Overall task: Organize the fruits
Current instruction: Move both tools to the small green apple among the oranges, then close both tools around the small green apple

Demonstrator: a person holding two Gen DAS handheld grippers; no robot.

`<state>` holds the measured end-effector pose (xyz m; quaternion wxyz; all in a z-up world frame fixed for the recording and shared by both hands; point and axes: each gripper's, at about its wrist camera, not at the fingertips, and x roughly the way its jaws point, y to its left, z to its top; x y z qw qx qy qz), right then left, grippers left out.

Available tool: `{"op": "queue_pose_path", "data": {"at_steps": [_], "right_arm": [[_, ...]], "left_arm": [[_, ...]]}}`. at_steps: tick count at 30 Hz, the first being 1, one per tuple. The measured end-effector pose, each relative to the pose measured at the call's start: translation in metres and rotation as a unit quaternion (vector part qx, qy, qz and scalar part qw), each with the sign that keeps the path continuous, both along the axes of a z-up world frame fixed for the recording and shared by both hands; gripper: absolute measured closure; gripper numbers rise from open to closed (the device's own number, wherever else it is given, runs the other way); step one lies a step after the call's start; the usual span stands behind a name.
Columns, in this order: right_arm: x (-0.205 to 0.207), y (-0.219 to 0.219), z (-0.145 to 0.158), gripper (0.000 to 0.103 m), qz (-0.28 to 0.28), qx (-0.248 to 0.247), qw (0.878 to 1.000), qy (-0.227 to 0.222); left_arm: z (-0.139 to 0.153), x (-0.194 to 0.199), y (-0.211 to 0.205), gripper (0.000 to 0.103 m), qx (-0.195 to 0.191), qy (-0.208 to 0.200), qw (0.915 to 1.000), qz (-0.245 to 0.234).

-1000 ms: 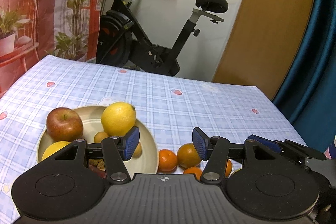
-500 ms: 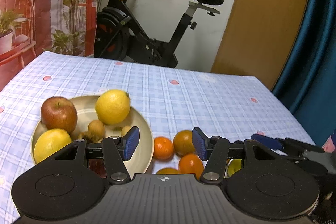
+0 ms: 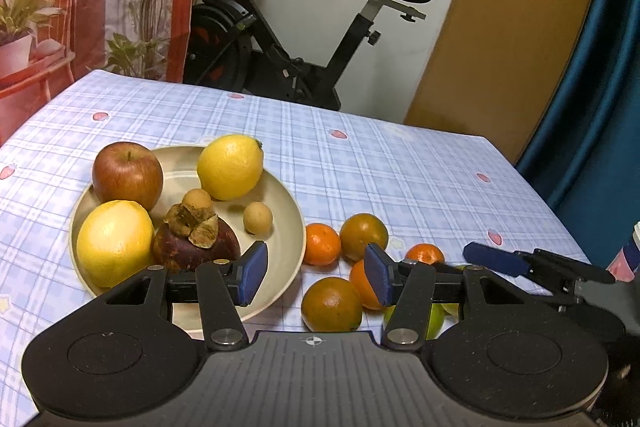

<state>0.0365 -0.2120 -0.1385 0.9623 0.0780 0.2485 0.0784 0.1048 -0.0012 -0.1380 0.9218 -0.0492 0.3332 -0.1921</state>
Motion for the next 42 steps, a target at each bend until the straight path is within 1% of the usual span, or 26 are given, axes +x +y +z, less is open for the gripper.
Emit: {"op": "queue_pose_path", "data": {"at_steps": [4, 6, 10, 17, 19, 21, 24, 25, 27, 30, 34, 36, 38, 42], "right_arm": [[-0.009, 0.021, 0.002, 0.044, 0.031, -0.014, 0.999, 0.001], [-0.013, 0.035, 0.000, 0.044, 0.050, -0.032, 0.998, 0.005], [-0.010, 0.047, -0.006, 0.044, 0.061, -0.052, 0.997, 0.020], [-0.003, 0.044, -0.015, 0.044, 0.055, -0.044, 0.997, 0.045], [-0.003, 0.044, -0.018, 0.044, 0.056, -0.044, 0.996, 0.051], [-0.001, 0.044, -0.022, 0.044, 0.056, -0.041, 0.996, 0.061], [0.001, 0.042, -0.026, 0.047, 0.058, -0.039, 0.995, 0.072], [0.002, 0.041, -0.026, 0.048, 0.059, -0.039, 0.995, 0.073], [0.001, 0.041, -0.026, 0.050, 0.059, -0.037, 0.995, 0.074], [0.001, 0.039, -0.026, 0.050, 0.061, -0.032, 0.995, 0.075], [-0.001, 0.037, -0.026, 0.051, 0.062, -0.028, 0.995, 0.075], [-0.001, 0.038, -0.027, 0.051, 0.062, -0.027, 0.995, 0.074], [-0.002, 0.038, -0.027, 0.051, 0.063, -0.028, 0.995, 0.074], [-0.001, 0.039, -0.028, 0.051, 0.063, -0.030, 0.995, 0.077]], "left_arm": [[-0.001, -0.003, -0.001, 0.047, -0.001, 0.000, 1.0000, -0.009], [-0.004, -0.004, -0.002, 0.047, -0.002, 0.004, 0.9999, -0.014], [-0.008, -0.006, -0.004, 0.047, -0.002, 0.013, 0.9996, -0.027], [-0.012, -0.004, -0.006, 0.047, -0.006, 0.024, 0.9991, -0.034], [-0.012, -0.004, -0.008, 0.047, -0.009, 0.026, 0.9987, -0.043], [-0.013, -0.005, -0.013, 0.047, -0.007, 0.030, 0.9978, -0.058], [-0.018, -0.001, -0.025, 0.047, -0.002, 0.050, 0.9951, -0.086], [-0.016, -0.001, -0.030, 0.048, 0.003, 0.044, 0.9947, -0.093], [-0.015, -0.001, -0.037, 0.048, 0.004, 0.045, 0.9929, -0.110], [-0.013, -0.004, -0.044, 0.049, 0.010, 0.036, 0.9913, -0.127], [-0.020, -0.006, -0.055, 0.053, 0.028, 0.045, 0.9870, -0.152], [-0.025, -0.004, -0.056, 0.057, 0.032, 0.052, 0.9862, -0.154], [-0.030, 0.000, -0.057, 0.057, 0.036, 0.060, 0.9862, -0.150], [-0.035, 0.006, -0.056, 0.057, 0.020, 0.068, 0.9859, -0.152]]}}
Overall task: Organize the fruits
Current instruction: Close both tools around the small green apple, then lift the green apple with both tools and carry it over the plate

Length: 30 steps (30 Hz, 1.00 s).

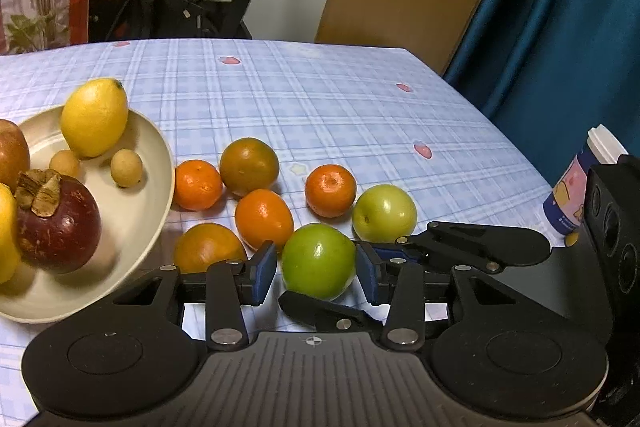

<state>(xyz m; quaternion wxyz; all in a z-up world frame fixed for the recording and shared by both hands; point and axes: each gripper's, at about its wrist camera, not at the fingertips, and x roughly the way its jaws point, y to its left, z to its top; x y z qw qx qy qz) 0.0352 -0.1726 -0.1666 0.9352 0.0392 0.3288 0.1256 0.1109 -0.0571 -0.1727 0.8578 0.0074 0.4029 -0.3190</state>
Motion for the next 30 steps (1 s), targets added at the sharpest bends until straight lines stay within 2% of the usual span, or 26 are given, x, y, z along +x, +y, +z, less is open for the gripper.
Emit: {"op": "queue_pose_path", "data": {"at_steps": [7, 18, 30], "right_arm": [[0.002, 0.002, 0.000, 0.051, -0.001, -0.002, 1.000, -0.001], [-0.001, 0.004, 0.020, 0.051, 0.005, -0.010, 0.999, -0.034], [0.009, 0.018, 0.043, 0.051, 0.028, -0.031, 0.998, -0.049]], "left_arm": [[-0.003, -0.003, -0.001, 0.057, -0.005, 0.007, 1.0000, 0.003], [0.023, -0.013, 0.009, 0.057, -0.023, -0.037, 0.9990, 0.012], [0.040, -0.015, 0.032, 0.058, -0.058, -0.064, 0.9949, 0.052]]}}
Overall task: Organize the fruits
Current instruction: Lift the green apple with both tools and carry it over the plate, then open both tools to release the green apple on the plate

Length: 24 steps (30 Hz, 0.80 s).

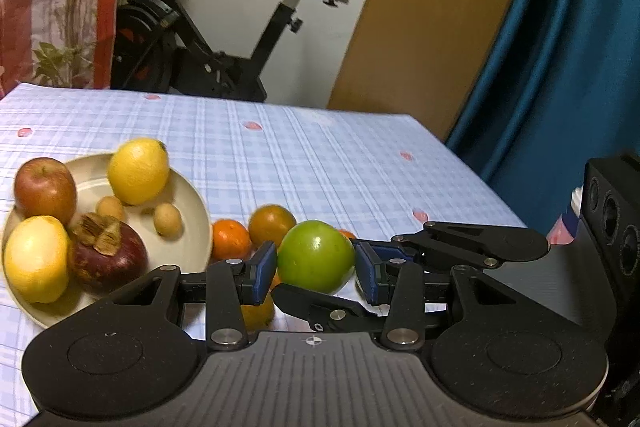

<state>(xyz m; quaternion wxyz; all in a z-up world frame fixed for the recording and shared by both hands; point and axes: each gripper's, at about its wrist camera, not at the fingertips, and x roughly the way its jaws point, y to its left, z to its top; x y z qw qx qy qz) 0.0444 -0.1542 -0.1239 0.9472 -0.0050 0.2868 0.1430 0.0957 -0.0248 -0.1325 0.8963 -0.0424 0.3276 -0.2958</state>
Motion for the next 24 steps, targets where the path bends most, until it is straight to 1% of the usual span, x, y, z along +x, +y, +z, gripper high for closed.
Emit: {"op": "queue_pose_path", "data": {"at_steps": [5, 8, 11, 12, 13, 14, 16, 18, 20, 24], "right_arm": [[0.014, 0.013, 0.009, 0.051, 0.017, -0.016, 1.000, -0.001], [0.026, 0.024, 0.014, 0.052, 0.030, -0.030, 0.999, -0.009], [0.043, 0.034, 0.017, 0.054, 0.040, -0.035, 0.999, -0.011], [0.051, 0.037, 0.016, 0.056, 0.045, -0.034, 0.998, -0.009], [0.058, 0.040, 0.015, 0.059, 0.051, -0.034, 0.998, -0.007], [0.065, 0.045, 0.013, 0.065, 0.060, -0.036, 0.998, -0.004], [0.078, 0.053, 0.007, 0.065, 0.060, -0.048, 0.997, -0.002], [0.092, 0.056, -0.002, 0.066, 0.060, -0.049, 0.997, 0.016], [0.101, 0.058, -0.010, 0.069, 0.068, -0.051, 0.996, 0.027], [0.099, 0.064, -0.010, 0.070, 0.076, -0.061, 0.995, 0.018]], "left_arm": [[0.003, 0.011, 0.018, 0.058, -0.020, -0.001, 0.9995, 0.026], [0.004, 0.021, 0.031, 0.058, -0.039, 0.007, 0.9982, 0.045], [0.003, 0.039, 0.039, 0.059, -0.043, 0.011, 0.9973, 0.058], [0.003, 0.044, 0.039, 0.064, -0.046, 0.011, 0.9970, 0.062], [0.001, 0.050, 0.041, 0.066, -0.049, 0.016, 0.9966, 0.065], [0.000, 0.056, 0.041, 0.068, -0.047, 0.021, 0.9964, 0.067], [-0.009, 0.067, 0.042, 0.068, -0.040, 0.032, 0.9962, 0.070], [-0.015, 0.074, 0.052, 0.068, -0.051, 0.052, 0.9938, 0.084], [-0.017, 0.077, 0.057, 0.068, -0.057, 0.056, 0.9926, 0.091], [-0.014, 0.077, 0.062, 0.068, -0.065, 0.050, 0.9913, 0.103]]}}
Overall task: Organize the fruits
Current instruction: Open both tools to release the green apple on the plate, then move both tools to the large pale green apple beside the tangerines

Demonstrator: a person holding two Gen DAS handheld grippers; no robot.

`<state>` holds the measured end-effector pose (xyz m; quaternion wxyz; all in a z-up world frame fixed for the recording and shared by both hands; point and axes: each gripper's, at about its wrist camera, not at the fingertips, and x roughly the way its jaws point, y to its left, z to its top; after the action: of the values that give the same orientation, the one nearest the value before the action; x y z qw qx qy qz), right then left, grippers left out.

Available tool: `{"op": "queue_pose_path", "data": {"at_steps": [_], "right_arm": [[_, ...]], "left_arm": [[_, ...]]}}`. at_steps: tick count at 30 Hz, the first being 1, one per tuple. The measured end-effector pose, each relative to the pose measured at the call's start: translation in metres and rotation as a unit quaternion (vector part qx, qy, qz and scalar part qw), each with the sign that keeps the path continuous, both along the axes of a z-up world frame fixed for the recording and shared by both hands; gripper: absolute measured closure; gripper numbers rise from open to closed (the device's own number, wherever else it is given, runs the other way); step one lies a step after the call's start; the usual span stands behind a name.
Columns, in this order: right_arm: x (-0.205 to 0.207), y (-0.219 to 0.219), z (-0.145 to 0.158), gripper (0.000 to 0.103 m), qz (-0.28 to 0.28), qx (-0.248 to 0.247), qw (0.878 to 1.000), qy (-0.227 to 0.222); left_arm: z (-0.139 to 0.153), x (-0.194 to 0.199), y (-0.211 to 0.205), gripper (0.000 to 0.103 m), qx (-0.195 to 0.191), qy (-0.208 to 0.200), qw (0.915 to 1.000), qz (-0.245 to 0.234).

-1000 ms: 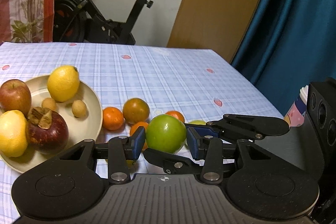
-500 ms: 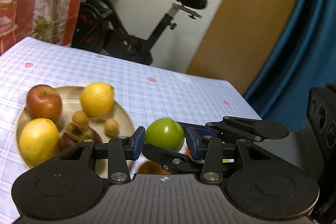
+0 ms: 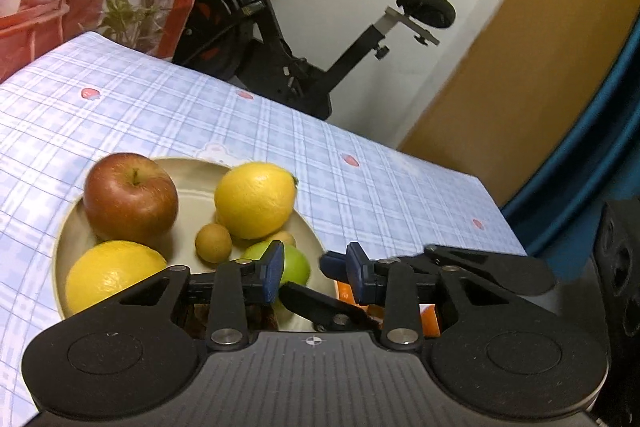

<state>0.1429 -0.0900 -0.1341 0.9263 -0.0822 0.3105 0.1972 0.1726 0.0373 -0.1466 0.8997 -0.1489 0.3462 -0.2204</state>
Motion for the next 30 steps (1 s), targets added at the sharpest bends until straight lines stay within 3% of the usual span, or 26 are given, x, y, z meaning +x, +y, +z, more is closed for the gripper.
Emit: {"op": "queue_pose_path", "data": {"at_steps": [8, 14, 19, 22, 24, 30], "right_arm": [[-0.034, -0.037, 0.012, 0.070, -0.045, 0.023, 0.998, -0.039], [-0.083, -0.101, 0.010, 0.069, -0.126, 0.047, 0.990, -0.045], [-0.105, -0.129, -0.003, 0.067, -0.156, 0.055, 0.986, -0.029], [-0.112, -0.133, -0.009, 0.057, -0.165, 0.057, 0.984, -0.034], [-0.113, -0.133, -0.011, 0.045, -0.160, 0.062, 0.985, -0.033], [-0.110, -0.135, -0.026, 0.043, -0.161, 0.070, 0.984, -0.005]], "left_arm": [[0.017, -0.011, -0.004, 0.067, 0.007, -0.035, 0.9993, 0.008], [0.022, -0.022, -0.043, 0.064, 0.021, -0.043, 0.9977, -0.048], [0.016, -0.032, -0.075, 0.063, 0.044, -0.034, 0.9939, -0.095], [0.012, -0.041, -0.087, 0.063, 0.059, -0.032, 0.9910, -0.116], [0.009, -0.043, -0.093, 0.063, 0.060, -0.026, 0.9902, -0.123], [0.000, -0.046, -0.105, 0.061, 0.074, -0.010, 0.9878, -0.136]]}}
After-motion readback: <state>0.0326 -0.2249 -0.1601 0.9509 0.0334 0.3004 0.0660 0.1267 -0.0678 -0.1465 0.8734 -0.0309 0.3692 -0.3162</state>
